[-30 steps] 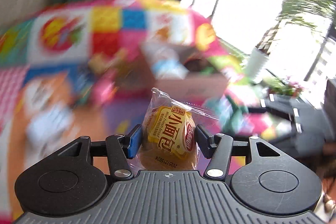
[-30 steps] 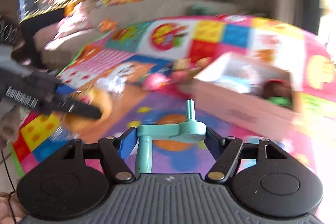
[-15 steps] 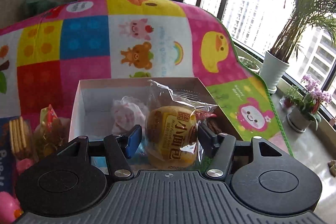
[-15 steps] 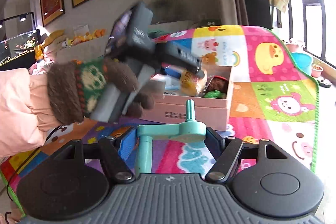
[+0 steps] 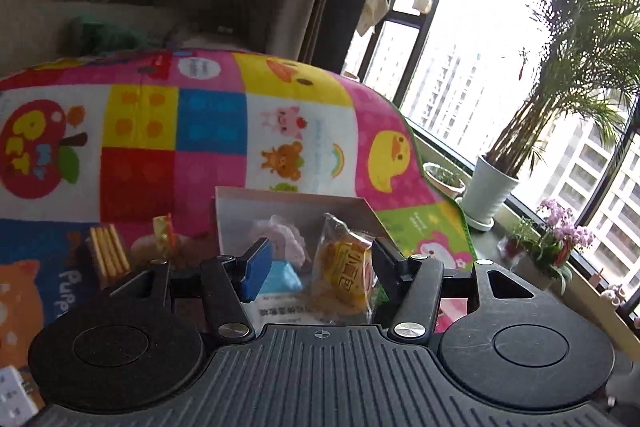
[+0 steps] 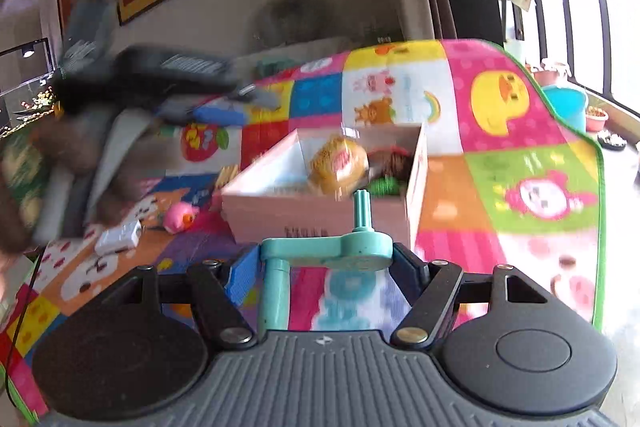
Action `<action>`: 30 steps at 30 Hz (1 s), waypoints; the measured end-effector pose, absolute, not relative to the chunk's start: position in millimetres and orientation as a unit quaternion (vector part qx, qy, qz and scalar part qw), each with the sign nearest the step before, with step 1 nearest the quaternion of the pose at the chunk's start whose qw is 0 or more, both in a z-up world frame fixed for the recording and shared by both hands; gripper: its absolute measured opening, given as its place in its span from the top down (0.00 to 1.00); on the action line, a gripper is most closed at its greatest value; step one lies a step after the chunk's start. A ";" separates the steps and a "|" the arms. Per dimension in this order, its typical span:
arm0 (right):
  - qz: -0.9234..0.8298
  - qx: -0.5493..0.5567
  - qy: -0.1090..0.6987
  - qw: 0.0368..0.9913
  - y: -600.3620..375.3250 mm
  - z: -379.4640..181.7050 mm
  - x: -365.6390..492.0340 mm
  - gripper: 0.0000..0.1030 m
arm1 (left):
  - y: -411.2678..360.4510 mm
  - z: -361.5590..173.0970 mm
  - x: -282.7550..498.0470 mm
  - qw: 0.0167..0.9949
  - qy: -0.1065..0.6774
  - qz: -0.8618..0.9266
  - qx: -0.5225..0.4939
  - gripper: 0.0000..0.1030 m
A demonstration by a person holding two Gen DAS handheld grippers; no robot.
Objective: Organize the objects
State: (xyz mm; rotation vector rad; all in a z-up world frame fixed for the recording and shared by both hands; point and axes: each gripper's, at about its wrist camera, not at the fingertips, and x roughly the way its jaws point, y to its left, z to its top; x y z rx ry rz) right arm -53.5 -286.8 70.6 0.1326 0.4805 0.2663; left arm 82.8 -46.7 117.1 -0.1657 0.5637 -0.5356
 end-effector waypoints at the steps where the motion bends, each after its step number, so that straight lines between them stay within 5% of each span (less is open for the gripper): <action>1: 0.135 0.064 0.232 0.961 -286.7 77.4 -46.8 0.32 | -37.5 114.3 73.2 0.923 0.274 -0.258 -0.083 0.42; 11: 0.123 0.086 0.250 0.957 -264.6 146.2 116.0 0.31 | 40.5 85.3 14.6 0.923 0.295 -0.234 -0.084 0.42; 14: 0.091 0.095 0.295 0.946 -260.4 139.4 161.2 0.24 | 68.1 82.1 10.3 0.931 0.296 -0.198 -0.075 0.42; 30: 0.136 0.051 0.400 0.905 -125.9 108.4 211.1 0.23 | 132.1 54.5 -3.7 0.941 0.285 -0.149 -0.108 0.42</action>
